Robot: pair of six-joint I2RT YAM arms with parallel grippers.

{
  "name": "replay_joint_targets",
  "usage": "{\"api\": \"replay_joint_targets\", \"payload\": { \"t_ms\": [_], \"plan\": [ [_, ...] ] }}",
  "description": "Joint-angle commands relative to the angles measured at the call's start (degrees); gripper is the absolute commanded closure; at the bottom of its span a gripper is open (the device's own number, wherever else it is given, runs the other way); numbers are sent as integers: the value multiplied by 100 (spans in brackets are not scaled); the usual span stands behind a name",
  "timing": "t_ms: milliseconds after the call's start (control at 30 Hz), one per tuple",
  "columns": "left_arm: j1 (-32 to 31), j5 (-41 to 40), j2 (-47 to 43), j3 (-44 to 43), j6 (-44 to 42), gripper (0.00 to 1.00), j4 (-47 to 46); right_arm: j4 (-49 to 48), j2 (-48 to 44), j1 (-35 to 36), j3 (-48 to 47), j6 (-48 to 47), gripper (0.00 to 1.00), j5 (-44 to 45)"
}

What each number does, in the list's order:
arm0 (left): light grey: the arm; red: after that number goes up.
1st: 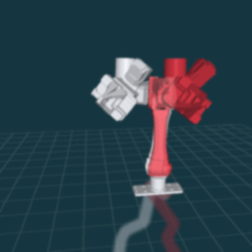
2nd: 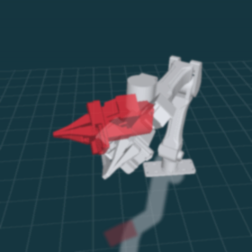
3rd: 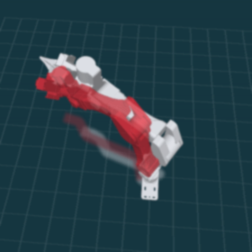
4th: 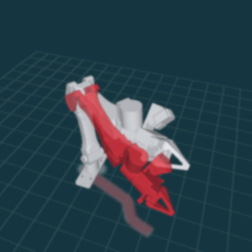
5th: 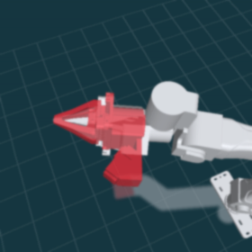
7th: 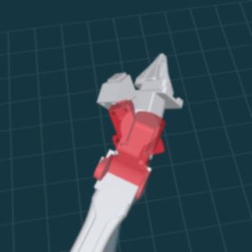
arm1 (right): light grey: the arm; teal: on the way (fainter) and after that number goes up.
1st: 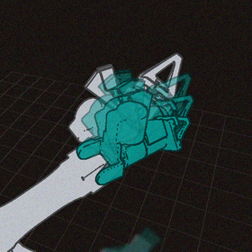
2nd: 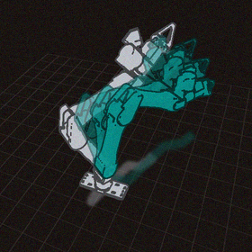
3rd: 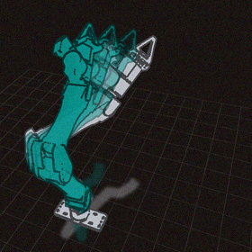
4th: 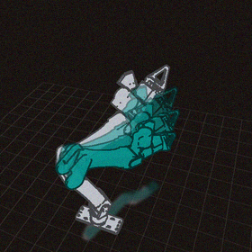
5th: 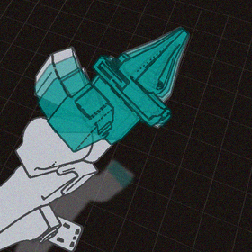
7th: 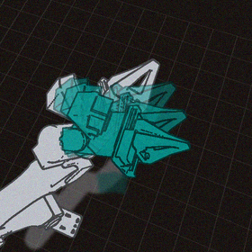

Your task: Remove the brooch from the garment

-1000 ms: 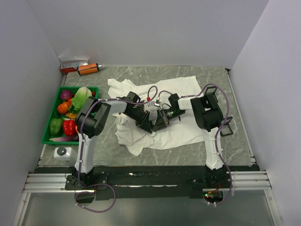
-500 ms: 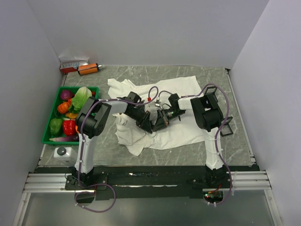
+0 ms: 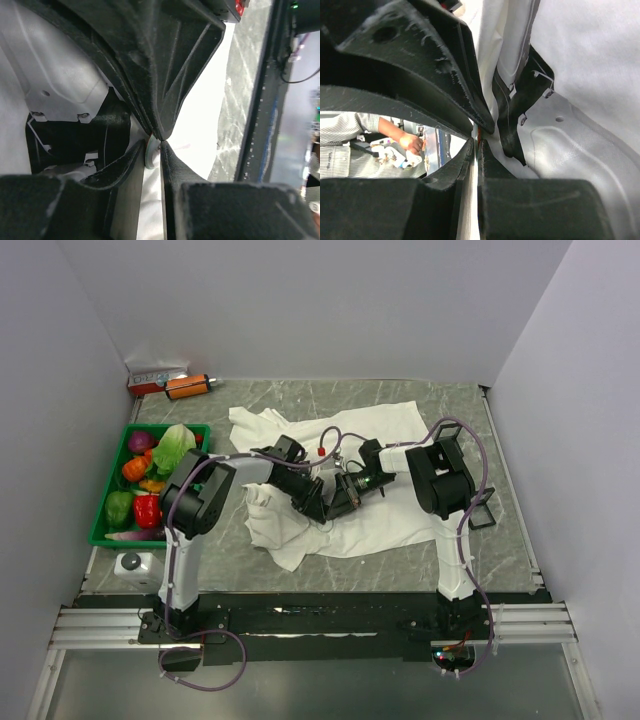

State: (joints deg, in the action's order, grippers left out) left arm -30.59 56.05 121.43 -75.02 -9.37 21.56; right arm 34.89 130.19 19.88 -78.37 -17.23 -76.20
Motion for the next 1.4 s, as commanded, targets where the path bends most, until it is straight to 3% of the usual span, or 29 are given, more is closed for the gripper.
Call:
{"api": "replay_joint_targets", "payload": {
  "t_ms": [0, 133, 533, 633, 667, 767, 933, 1067, 1367],
  "plan": [
    [-325, -1456, 4, 286, -434, 80, -697, 9, -126, 69, -100, -70, 100, -211],
    [-369, -2219, -180, 514, -374, 81, -978, 0, -126, 78, -100, -61, 100, -211],
    [-369, -3003, -698, 471, 172, 82, -839, -26, -108, 69, -117, -17, 100, -158],
    [-308, -3223, -953, 532, 111, 80, -619, 26, -108, 69, -144, -52, 100, -158],
    [-255, -3223, -1032, 585, 110, 75, -618, 17, -99, 77, -135, -61, 100, -158],
    [-27, -2514, -1358, 691, -4, 58, -583, 43, -90, 69, -161, -78, 100, -184],
    [132, -1187, -1789, 481, -22, 40, -487, 167, -38, 78, -231, -192, 100, -246],
    [141, -772, -1772, 146, 224, 37, -328, 342, 15, 78, -328, -315, 100, -333],
    [597, -946, -1974, -144, 716, 34, -293, 1423, -573, -203, -1109, -1089, 100, -396]
  ]
}}
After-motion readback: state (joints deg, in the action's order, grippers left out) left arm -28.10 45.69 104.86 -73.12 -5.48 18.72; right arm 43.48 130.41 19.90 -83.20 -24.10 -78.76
